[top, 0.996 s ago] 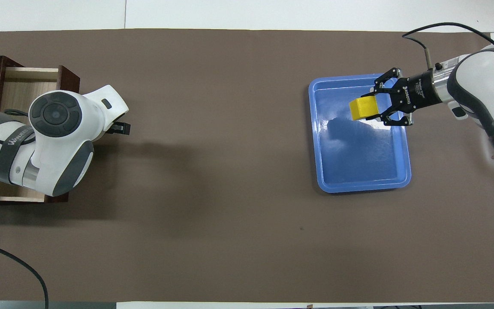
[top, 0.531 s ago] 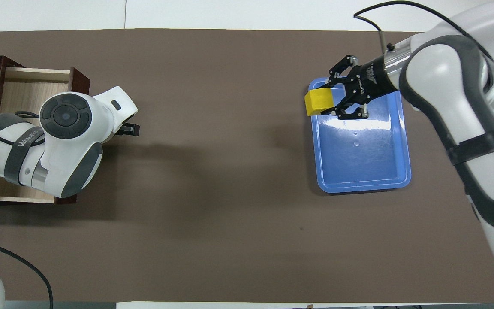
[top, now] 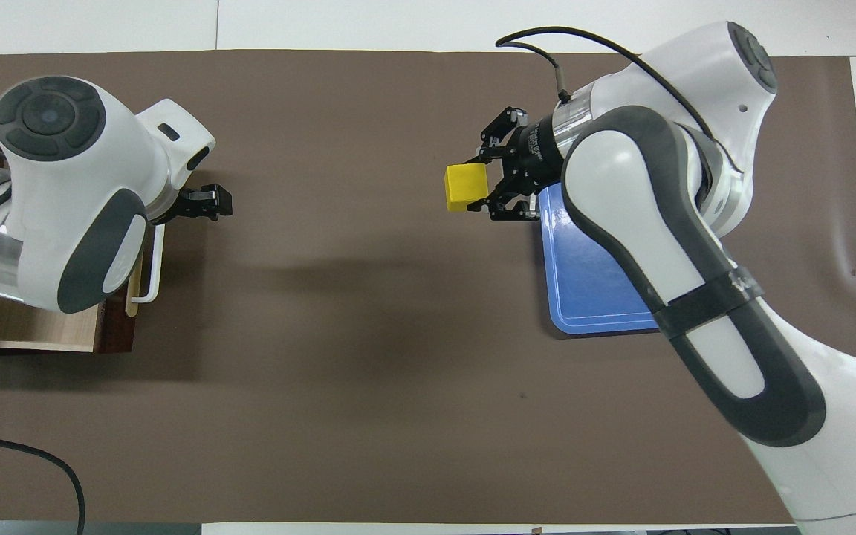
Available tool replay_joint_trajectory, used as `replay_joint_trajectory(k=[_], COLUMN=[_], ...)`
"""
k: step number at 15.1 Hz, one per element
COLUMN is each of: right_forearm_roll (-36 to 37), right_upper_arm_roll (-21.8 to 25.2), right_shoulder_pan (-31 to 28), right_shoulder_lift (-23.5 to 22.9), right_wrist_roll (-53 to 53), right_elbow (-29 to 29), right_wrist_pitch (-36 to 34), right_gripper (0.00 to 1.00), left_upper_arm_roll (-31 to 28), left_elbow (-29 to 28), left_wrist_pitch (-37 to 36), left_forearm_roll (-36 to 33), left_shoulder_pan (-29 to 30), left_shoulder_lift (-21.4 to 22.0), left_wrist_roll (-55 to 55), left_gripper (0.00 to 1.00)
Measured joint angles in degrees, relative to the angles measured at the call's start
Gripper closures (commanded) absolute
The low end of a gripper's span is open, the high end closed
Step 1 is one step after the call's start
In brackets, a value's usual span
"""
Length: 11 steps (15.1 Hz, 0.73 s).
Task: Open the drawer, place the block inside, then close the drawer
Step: 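Lift the block with the right gripper while the left gripper rises, then bring the left gripper to the block held by the right gripper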
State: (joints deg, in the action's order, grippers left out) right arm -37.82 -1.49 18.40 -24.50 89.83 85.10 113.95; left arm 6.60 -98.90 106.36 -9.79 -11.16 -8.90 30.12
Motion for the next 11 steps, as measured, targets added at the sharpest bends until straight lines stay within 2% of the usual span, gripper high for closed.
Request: replay_joint_trajectory(k=[6,11], right_forearm_roll=[0.0,0.0], right_upper_arm_roll=[0.0,0.0], right_shoulder_pan=[4.1,6.0], right_shoulder_lift=[0.0,0.0], right_wrist_roll=[1.1,1.4], right_elbow=[0.0,0.0], right_wrist_pitch=[1.3,1.3], right_gripper=[1.0,1.0], left_upper_arm_roll=[0.1,0.3], left_elbow=[0.1,0.1], left_wrist_pitch=[0.8,4.5], left_forearm_roll=[8.0,10.0], left_shoulder_pan=[-1.0,-8.2], left_shoulder_lift=[-0.3,-0.7], left_wrist_roll=[38.9,72.6], left_gripper=[0.0,0.0])
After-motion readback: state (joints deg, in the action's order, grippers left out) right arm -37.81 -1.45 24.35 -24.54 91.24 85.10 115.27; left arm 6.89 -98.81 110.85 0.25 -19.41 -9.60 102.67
